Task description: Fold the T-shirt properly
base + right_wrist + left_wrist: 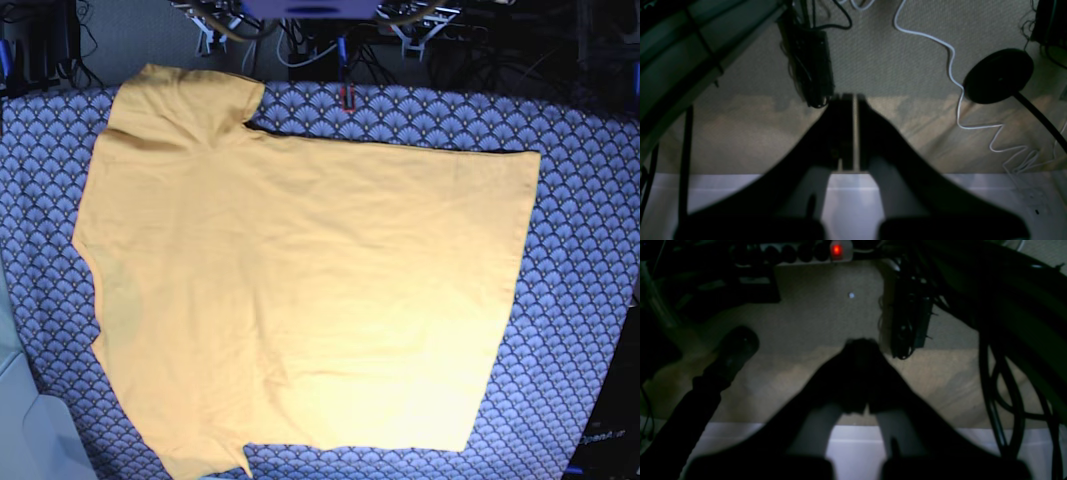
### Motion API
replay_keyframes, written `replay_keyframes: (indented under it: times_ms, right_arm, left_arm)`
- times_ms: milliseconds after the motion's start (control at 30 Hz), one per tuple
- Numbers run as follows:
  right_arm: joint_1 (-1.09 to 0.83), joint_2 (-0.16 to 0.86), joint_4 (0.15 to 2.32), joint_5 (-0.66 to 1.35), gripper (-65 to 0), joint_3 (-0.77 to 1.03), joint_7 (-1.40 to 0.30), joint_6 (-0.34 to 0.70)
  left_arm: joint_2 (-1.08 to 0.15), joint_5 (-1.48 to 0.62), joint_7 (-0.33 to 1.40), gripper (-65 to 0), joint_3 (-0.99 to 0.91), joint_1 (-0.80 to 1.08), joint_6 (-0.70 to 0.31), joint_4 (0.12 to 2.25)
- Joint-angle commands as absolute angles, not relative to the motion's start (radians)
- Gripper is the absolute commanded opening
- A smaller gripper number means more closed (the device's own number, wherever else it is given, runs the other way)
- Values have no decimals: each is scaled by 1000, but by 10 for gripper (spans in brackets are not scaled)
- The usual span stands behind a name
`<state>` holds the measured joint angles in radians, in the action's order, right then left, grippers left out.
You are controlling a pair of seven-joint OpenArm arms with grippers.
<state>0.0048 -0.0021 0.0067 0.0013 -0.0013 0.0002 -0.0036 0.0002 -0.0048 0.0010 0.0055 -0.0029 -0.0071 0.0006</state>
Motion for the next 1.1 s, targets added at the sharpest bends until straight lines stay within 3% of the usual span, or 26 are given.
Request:
replay_keyframes:
  times_ms: [0, 300, 400, 867, 1067]
  right_arm:
    - [1, -1, 8, 5, -650, -4, -2, 5]
    - [-16, 7, 10, 5, -650, 1, 1, 5]
    - [-56, 7, 25, 5, -650, 2, 73, 5]
    - [-377, 7, 19, 2, -650, -7, 711, 4]
    - [-518, 30, 19, 1, -650, -7, 1070, 5]
  left_arm:
    - [-1, -1, 5, -646, 7, 1, -8, 0]
    - [-2, -1, 1, -649, 7, 1, -10, 0]
    - [-15, -1, -27, -650, 7, 28, -18, 4]
    - [-45, 1, -524, -650, 8, 278, -22, 0]
    - [-73, -7, -743, -650, 1, 383, -193, 0]
